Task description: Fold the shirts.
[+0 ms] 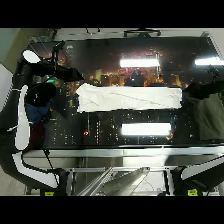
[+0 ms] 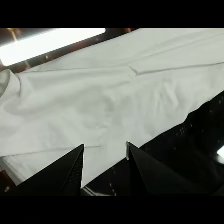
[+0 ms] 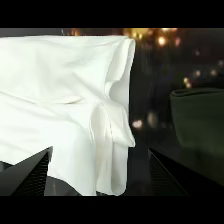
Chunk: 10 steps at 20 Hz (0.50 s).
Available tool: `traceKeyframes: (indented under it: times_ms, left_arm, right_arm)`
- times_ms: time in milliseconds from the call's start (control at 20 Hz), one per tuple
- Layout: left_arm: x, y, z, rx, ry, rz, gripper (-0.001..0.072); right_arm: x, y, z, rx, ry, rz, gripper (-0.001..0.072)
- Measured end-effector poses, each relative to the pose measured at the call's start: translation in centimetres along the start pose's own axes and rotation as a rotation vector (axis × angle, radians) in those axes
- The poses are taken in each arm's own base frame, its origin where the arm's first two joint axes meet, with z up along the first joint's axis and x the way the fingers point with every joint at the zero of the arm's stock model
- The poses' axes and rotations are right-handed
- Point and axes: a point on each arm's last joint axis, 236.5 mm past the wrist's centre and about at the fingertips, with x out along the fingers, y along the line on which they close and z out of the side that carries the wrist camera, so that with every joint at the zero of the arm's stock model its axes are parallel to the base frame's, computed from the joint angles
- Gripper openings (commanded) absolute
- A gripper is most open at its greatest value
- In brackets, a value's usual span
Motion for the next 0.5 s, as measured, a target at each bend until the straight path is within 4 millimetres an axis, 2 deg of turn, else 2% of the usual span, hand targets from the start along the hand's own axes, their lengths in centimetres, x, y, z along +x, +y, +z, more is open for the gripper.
traceKeyframes:
  times_ms: [350,500]
  left_arm:
    - [0.0,-0.2,-0.4,0.003,0.017,-0.007,0.0291]
    - [0.0,-0.3,-0.5,0.004,0.023,-0.010,0.0290]
  right_arm:
    - [3.7,-0.1,-1.9,0.033,0.099,0.051,0.0702]
    - [4.6,0.2,-2.3,0.044,0.120,0.084,0.0702]
